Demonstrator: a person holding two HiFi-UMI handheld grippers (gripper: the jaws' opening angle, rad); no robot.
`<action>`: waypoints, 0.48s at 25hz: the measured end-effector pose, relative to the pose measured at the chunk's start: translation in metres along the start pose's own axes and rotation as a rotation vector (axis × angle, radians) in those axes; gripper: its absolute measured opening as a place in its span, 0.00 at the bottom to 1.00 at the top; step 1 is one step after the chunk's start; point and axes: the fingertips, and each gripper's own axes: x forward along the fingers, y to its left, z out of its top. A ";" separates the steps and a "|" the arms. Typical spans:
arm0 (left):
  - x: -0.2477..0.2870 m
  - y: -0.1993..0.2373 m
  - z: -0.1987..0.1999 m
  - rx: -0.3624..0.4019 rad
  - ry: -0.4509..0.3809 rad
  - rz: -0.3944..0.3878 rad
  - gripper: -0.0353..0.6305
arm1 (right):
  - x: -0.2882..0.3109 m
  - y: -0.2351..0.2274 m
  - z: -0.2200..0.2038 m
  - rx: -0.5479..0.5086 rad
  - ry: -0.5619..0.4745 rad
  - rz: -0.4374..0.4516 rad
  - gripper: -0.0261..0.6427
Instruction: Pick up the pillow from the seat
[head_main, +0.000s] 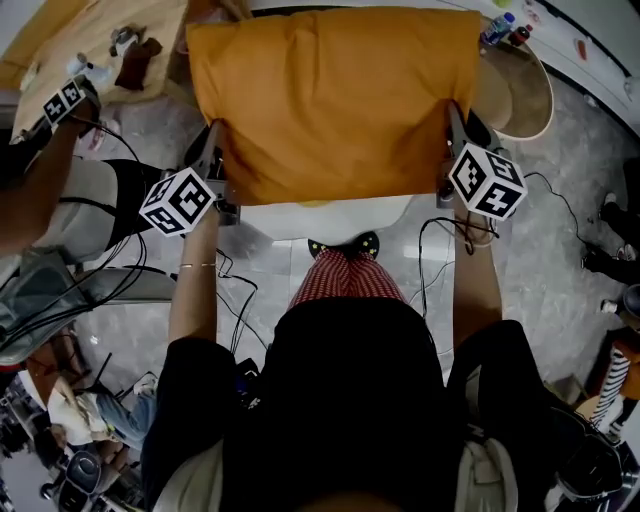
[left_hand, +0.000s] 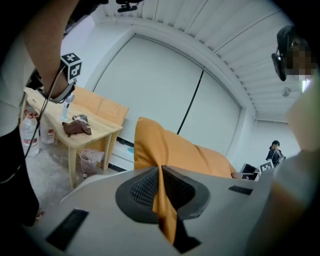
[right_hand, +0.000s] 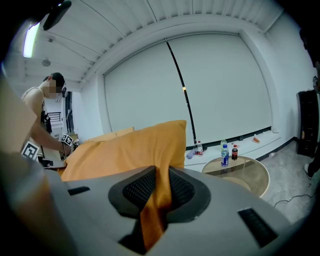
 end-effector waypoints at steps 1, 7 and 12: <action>-0.001 -0.002 0.002 0.001 -0.005 -0.002 0.09 | -0.002 0.000 0.003 0.000 -0.007 0.003 0.17; -0.007 -0.009 0.018 -0.007 -0.029 -0.012 0.09 | -0.006 0.006 0.025 -0.012 -0.036 0.007 0.16; -0.013 -0.014 0.035 0.008 -0.053 -0.018 0.09 | -0.008 0.012 0.037 -0.013 -0.058 0.016 0.16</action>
